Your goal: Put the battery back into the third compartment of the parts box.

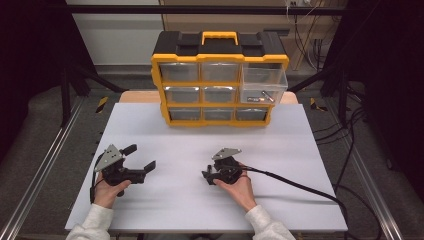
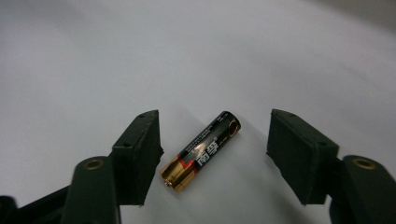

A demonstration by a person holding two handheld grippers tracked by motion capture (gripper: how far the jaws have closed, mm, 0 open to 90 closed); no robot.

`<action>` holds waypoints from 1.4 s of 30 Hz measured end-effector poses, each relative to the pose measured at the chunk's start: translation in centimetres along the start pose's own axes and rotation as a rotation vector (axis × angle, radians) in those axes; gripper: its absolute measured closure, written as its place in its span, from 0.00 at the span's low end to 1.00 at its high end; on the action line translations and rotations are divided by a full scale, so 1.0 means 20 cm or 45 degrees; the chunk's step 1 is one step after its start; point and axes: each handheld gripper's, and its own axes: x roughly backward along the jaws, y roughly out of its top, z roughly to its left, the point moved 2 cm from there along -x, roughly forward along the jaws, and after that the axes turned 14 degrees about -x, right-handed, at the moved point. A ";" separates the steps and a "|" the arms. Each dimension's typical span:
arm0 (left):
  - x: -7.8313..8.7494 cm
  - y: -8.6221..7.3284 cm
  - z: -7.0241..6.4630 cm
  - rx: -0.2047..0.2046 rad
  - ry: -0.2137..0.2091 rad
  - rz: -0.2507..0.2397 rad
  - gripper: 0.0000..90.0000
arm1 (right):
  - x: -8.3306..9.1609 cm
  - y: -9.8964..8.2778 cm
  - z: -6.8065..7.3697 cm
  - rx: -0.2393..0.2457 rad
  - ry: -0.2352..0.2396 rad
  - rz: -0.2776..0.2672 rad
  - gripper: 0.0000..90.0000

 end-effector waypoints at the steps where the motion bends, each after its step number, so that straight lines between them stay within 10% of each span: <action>1: 0.00 0.00 0.00 0.001 0.001 0.001 0.02 | 0.00 0.00 0.00 0.001 0.003 0.010 0.47; 24: 0.00 0.00 0.00 -0.001 0.002 0.003 0.02 | 0.00 -0.01 0.01 -0.029 0.032 0.054 0.84; 42: 0.00 0.00 0.00 -0.002 0.003 0.001 0.02 | 0.06 0.02 0.00 -0.021 0.050 0.040 0.86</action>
